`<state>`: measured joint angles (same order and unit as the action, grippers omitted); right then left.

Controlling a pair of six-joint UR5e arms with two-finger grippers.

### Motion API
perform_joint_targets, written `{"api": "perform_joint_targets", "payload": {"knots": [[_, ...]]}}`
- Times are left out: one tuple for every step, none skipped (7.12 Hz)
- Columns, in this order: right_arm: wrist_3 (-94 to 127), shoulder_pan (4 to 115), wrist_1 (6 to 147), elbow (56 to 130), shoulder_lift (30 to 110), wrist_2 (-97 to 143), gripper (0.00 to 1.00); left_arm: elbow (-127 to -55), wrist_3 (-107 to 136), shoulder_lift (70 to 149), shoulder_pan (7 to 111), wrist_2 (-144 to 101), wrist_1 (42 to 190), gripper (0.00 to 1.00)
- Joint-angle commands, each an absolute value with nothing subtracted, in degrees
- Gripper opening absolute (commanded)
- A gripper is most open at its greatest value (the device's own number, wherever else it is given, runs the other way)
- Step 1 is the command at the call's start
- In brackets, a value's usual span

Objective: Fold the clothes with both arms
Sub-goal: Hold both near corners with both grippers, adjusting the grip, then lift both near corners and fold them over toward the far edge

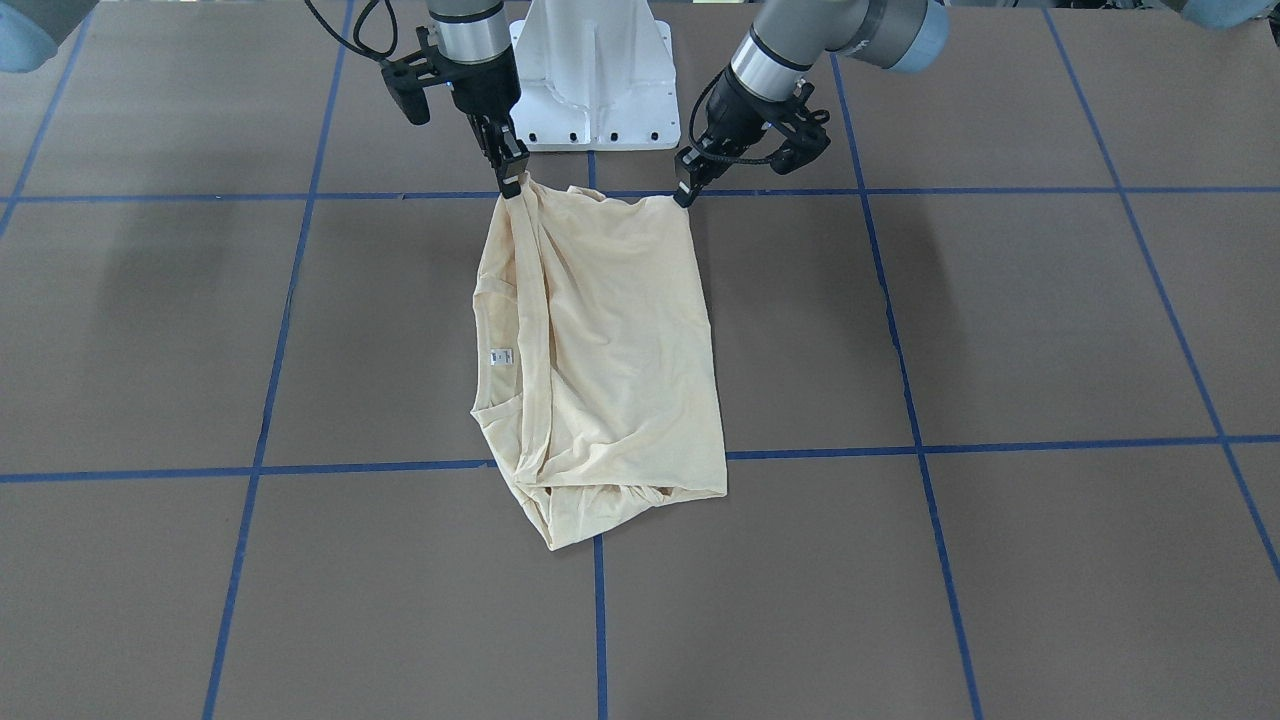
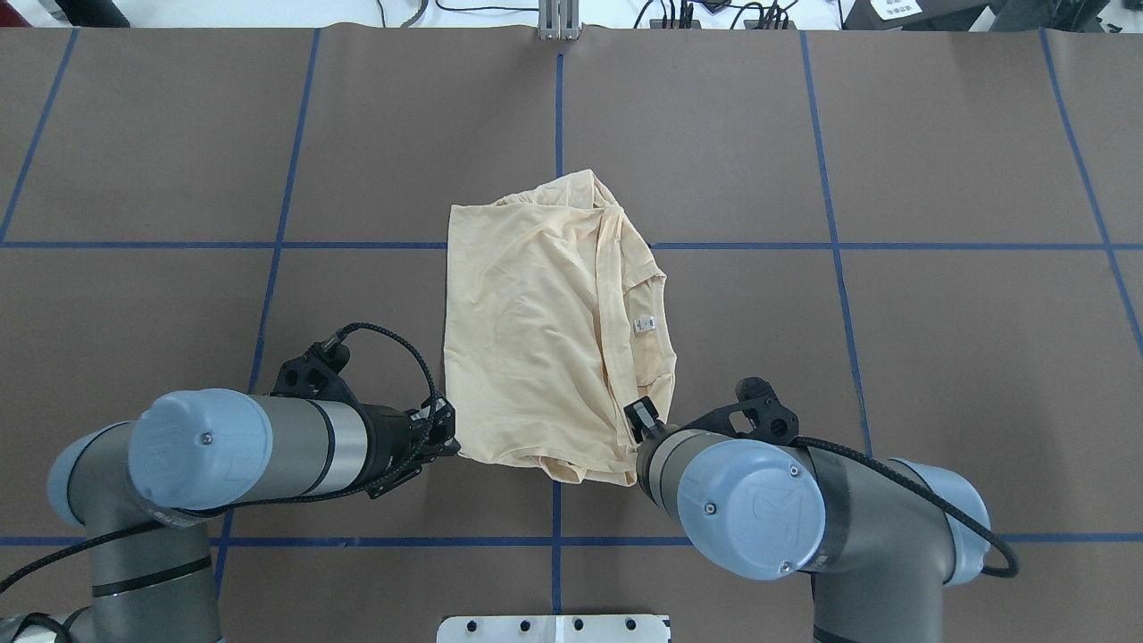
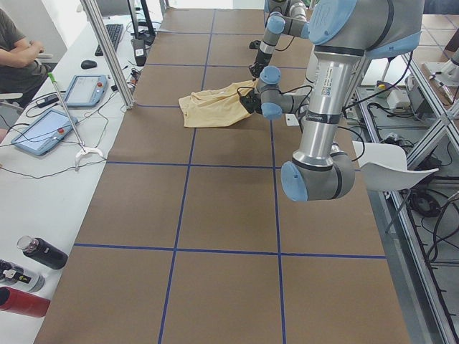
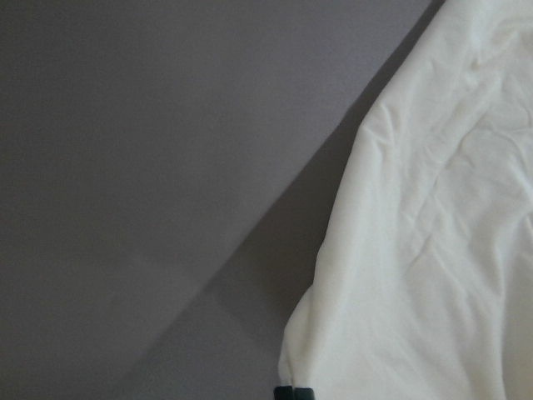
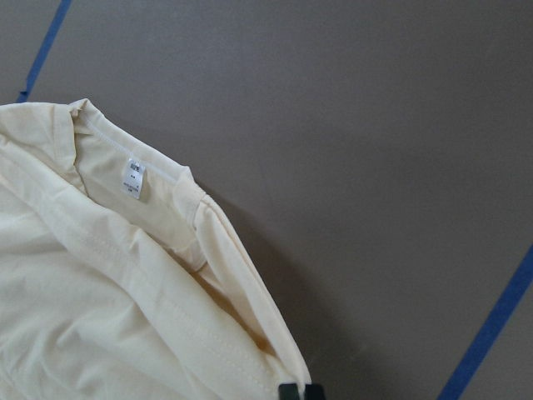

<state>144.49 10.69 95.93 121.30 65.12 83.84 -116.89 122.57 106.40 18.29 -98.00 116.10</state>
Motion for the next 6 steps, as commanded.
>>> {"api": "perform_joint_targets", "payload": {"knots": [[144.8,10.3,100.3,127.0,65.6,84.8,0.0,-122.5,122.6,106.3,18.5,-100.7,112.9,0.0],[144.6,12.9,101.3,126.5,65.0,86.0,0.0,-122.8,122.0,107.0,20.0,-101.4,111.5,0.0],[143.4,18.7,101.0,123.9,64.6,91.4,0.0,-121.3,119.7,107.7,23.7,-101.6,111.4,0.0],[139.7,23.7,100.8,120.0,61.7,96.5,0.0,-118.7,116.8,109.3,26.9,-101.6,111.4,0.0],[136.4,27.1,100.7,116.9,60.0,98.2,0.0,-115.0,115.2,111.7,29.6,-101.7,111.6,0.0],[134.2,29.2,99.2,114.4,58.2,98.6,0.0,-112.7,113.4,112.8,31.4,-101.7,112.0,0.0]]}}
